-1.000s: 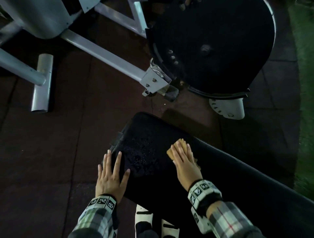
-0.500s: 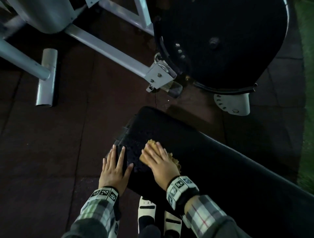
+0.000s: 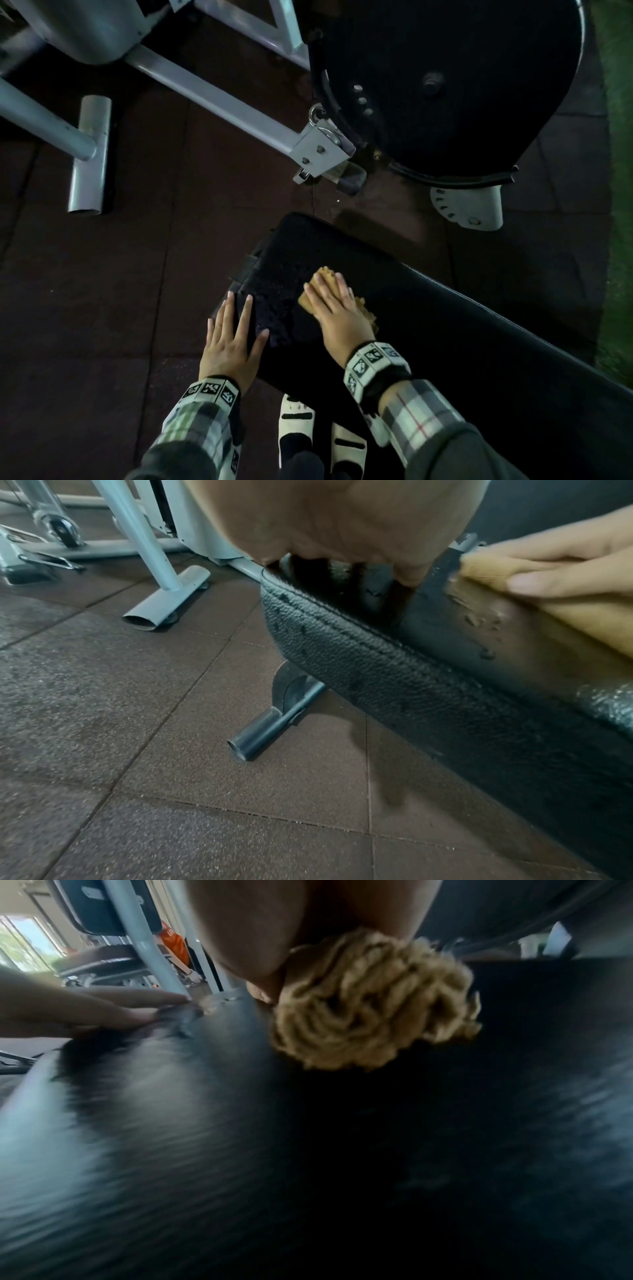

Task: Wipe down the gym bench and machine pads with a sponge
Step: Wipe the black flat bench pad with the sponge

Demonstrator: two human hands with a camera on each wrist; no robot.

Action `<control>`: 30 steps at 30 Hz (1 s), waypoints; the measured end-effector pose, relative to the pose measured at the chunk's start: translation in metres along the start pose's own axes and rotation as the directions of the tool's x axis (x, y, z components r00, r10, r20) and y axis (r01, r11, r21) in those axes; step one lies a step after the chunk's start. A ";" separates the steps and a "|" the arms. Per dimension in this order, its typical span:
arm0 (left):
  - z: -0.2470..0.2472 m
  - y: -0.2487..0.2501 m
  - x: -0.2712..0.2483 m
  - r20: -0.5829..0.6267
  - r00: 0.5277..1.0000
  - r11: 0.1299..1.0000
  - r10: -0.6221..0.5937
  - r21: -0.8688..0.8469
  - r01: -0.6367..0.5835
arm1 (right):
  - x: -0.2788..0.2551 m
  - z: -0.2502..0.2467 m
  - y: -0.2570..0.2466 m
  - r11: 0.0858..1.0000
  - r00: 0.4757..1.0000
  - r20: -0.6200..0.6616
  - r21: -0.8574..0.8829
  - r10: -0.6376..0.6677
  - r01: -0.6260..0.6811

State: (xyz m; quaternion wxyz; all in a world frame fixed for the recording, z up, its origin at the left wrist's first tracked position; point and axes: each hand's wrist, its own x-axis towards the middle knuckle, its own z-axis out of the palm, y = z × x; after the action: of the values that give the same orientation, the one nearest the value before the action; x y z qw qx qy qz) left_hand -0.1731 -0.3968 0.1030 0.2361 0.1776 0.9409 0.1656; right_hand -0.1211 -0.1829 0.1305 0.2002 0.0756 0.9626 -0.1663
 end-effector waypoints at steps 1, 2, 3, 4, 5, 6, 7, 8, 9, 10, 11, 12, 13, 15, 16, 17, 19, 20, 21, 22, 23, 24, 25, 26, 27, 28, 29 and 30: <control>0.000 0.000 0.000 -0.005 1.000 1.000 0.004 -0.002 -0.004 | -0.003 0.006 -0.008 0.999 0.999 0.018 -0.040 -0.034 0.035; 0.000 0.000 0.000 -0.009 1.000 1.000 0.006 -0.003 -0.006 | -0.010 0.011 -0.013 0.994 0.996 0.039 -0.077 -0.074 0.077; 0.000 0.000 0.000 -0.013 1.000 1.000 0.006 -0.003 -0.006 | -0.020 0.015 -0.015 0.988 0.991 0.073 -0.096 -0.115 0.122; 0.000 0.000 0.000 -0.013 1.000 1.000 0.006 -0.003 -0.006 | -0.031 0.017 -0.013 0.981 0.983 0.112 -0.111 -0.147 0.159; 0.000 0.000 0.000 -0.010 1.000 1.000 0.005 -0.003 -0.005 | -0.042 0.018 -0.008 0.977 0.976 0.141 -0.114 -0.164 0.180; 0.000 0.000 0.000 -0.007 1.000 1.000 0.005 -0.005 -0.005 | -0.051 0.017 0.000 0.977 0.976 0.148 -0.117 -0.159 0.177; 0.000 0.000 0.000 -0.008 1.000 1.000 0.007 -0.006 -0.007 | -0.057 0.016 0.009 0.981 0.980 0.146 -0.118 -0.134 0.152; 0.000 0.001 -0.001 -0.014 1.000 1.000 0.010 -0.007 -0.010 | -0.060 0.013 0.017 0.987 0.986 0.137 -0.118 -0.093 0.110; 0.000 0.001 -0.001 -0.022 1.000 1.000 0.013 -0.009 -0.013 | -0.060 0.010 0.024 0.993 0.990 0.123 -0.091 -0.065 0.077; 0.000 0.002 -0.001 -0.025 1.000 1.000 0.013 -0.015 -0.013 | -0.055 0.007 0.029 0.997 0.993 0.106 -0.051 -0.055 0.061; 0.001 0.003 -0.001 -0.024 1.000 1.000 0.011 -0.019 -0.011 | -0.048 0.004 0.032 0.999 0.993 0.110 -0.011 -0.049 0.051; 0.001 0.003 -0.001 -0.021 1.000 1.000 0.008 -0.020 -0.008 | -0.039 0.002 0.032 0.999 0.995 0.092 0.016 -0.034 0.033; 0.001 0.002 -0.001 -0.019 1.000 1.000 0.008 -0.017 -0.009 | -0.031 0.000 0.029 0.999 0.998 0.055 0.029 -0.015 0.013; 0.003 0.000 -0.001 -0.020 1.000 1.000 0.013 -0.010 -0.013 | -0.015 -0.001 0.014 0.999 1.000 0.014 0.050 0.001 -0.002; 0.002 -0.001 -0.001 -0.020 1.000 1.000 0.015 -0.010 -0.016 | -0.009 0.000 0.004 0.998 1.000 0.014 0.055 0.000 -0.001; 0.002 -0.001 -0.001 -0.021 1.000 1.000 0.017 -0.012 -0.018 | -0.007 0.004 -0.006 0.999 1.000 -0.001 0.032 -0.018 0.018; -0.001 0.001 0.000 -0.027 1.000 1.000 0.016 -0.019 -0.017 | -0.012 0.013 -0.019 0.997 0.996 -0.029 -0.026 -0.080 0.079; -0.003 0.001 -0.001 -0.025 1.000 1.000 0.010 -0.027 -0.011 | -0.019 0.019 -0.023 0.993 0.994 -0.022 -0.047 -0.108 0.107; -0.005 0.001 -0.001 -0.023 1.000 0.999 0.002 -0.042 -0.003 | -0.028 0.025 -0.024 0.989 0.990 -0.015 -0.062 -0.139 0.138; -0.007 0.000 -0.001 -0.020 1.000 0.998 -0.007 -0.063 0.005 | -0.038 0.030 -0.022 0.984 0.986 -0.015 -0.071 -0.165 0.164; -0.009 0.000 -0.002 -0.024 1.000 0.996 -0.010 -0.086 0.008 | -0.049 0.035 -0.019 0.979 0.982 -0.019 -0.085 -0.188 0.185; -0.011 -0.001 -0.003 -0.031 0.999 0.994 -0.014 -0.108 0.010 | -0.059 0.040 -0.014 0.974 0.979 -0.012 -0.105 -0.205 0.202; -0.013 -0.001 -0.004 -0.037 0.999 0.992 -0.017 -0.125 0.012 | -0.067 0.042 -0.010 0.968 0.976 -0.006 -0.127 -0.218 0.216; -0.015 -0.001 -0.004 -0.034 0.999 0.991 -0.022 -0.134 0.017 | -0.072 0.043 -0.005 0.966 0.975 -0.004 -0.138 -0.220 0.218; -0.016 -0.001 -0.005 -0.025 0.999 0.990 -0.026 -0.137 0.023 | -0.074 0.042 -0.001 0.969 0.978 -0.011 -0.139 -0.209 0.206; -0.018 -0.002 -0.005 -0.016 0.999 0.990 -0.028 -0.137 0.025 | -0.073 0.041 0.001 0.974 0.981 -0.024 -0.133 -0.190 0.185; -0.019 -0.004 -0.004 -0.011 1.000 0.990 -0.023 -0.138 0.021 | -0.070 0.039 0.000 0.979 0.985 -0.035 -0.122 -0.170 0.165; -0.020 -0.006 -0.004 -0.009 1.000 0.990 -0.016 -0.142 0.014 | -0.065 0.038 -0.003 0.982 0.987 -0.045 -0.117 -0.154 0.148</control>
State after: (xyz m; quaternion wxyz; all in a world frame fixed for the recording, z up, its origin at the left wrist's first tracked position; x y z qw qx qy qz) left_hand -0.1814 -0.4081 0.1183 0.2447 0.1525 0.9291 0.2315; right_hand -0.0486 -0.2037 0.1255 0.1648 -0.0047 0.9785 -0.1243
